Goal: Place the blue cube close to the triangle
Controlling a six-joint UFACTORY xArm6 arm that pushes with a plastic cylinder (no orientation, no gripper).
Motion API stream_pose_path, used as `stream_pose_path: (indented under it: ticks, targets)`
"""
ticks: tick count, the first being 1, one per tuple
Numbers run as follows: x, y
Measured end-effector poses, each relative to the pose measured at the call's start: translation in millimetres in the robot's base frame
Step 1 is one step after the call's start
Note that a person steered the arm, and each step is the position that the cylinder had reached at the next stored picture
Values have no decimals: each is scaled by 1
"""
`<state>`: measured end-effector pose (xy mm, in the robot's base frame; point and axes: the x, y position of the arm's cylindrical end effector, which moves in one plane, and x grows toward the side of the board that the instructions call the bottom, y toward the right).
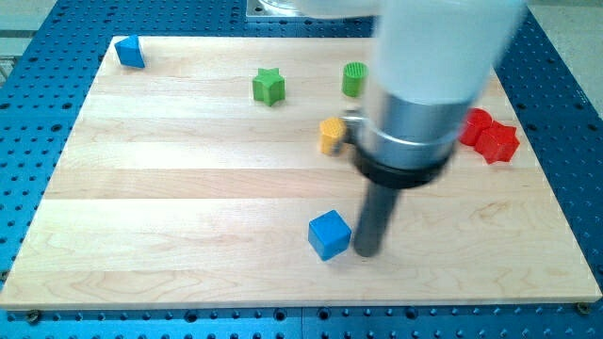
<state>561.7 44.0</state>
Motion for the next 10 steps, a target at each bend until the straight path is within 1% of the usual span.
stream_pose_path:
  ticks: [1,2,3,4,5,6,7,8,9,10]
  targets:
    - [-8,-69]
    - [-31,-110]
    - [-40,-159]
    - [-28,-105]
    - [-12,-89]
    - [23,-109]
    - [24,-159]
    - [-31,-177]
    - [-100,-195]
    - [-119,-204]
